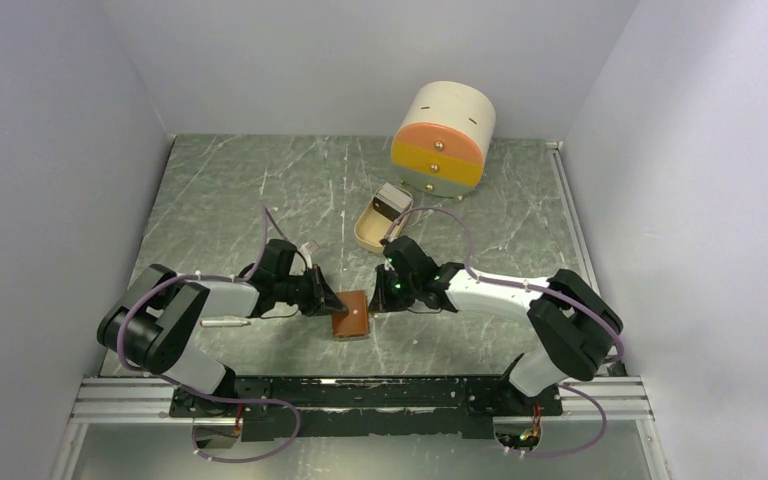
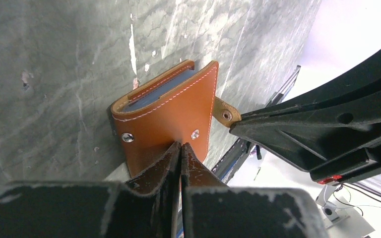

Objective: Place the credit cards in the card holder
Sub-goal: Close the card holder at the center of the board.

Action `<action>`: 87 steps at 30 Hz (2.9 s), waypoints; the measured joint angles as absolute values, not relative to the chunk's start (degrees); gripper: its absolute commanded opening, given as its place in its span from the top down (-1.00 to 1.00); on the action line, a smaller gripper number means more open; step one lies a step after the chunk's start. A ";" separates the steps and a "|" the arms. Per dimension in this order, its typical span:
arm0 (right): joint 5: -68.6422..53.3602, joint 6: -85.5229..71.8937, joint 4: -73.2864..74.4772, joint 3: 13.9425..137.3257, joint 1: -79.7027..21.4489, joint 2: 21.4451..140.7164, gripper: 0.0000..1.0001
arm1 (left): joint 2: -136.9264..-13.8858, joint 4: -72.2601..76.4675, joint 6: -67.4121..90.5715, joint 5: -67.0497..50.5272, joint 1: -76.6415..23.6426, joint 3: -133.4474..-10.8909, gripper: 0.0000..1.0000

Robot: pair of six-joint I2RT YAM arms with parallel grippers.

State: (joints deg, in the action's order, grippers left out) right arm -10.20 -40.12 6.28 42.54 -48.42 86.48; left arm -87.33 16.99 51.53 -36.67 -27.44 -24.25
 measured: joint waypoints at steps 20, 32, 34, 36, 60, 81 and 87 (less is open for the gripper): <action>-14.20 -36.56 9.26 51.53 -51.57 95.83 1.00 | -86.43 15.49 53.15 -36.16 -27.59 -23.97 0.80; -15.49 -35.27 11.49 53.95 -51.62 97.69 1.00 | -86.24 14.41 53.17 -36.12 -27.59 -24.08 0.80; -15.49 -35.09 11.90 54.33 -51.62 97.95 1.00 | -86.26 14.06 53.15 -36.12 -27.59 -24.25 0.80; -15.53 -34.96 12.56 54.98 -51.62 98.39 1.00 | -86.26 13.91 53.15 -36.07 -27.59 -24.27 0.80; -8.45 -33.80 19.16 54.13 -51.83 90.67 0.41 | -87.29 14.70 52.53 -36.71 -27.59 -24.56 0.75; -1.56 -32.51 7.42 45.87 -55.72 90.83 0.57 | -87.74 15.25 53.84 -37.74 -27.59 -24.56 0.74; -1.98 -32.75 5.39 44.97 -55.70 90.72 0.69 | -88.12 15.51 54.02 -38.06 -27.70 -24.56 0.76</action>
State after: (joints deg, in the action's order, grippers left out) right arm -1.98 -32.75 5.39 44.97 -55.70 90.72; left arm -88.12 15.51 54.02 -38.06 -27.70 -24.56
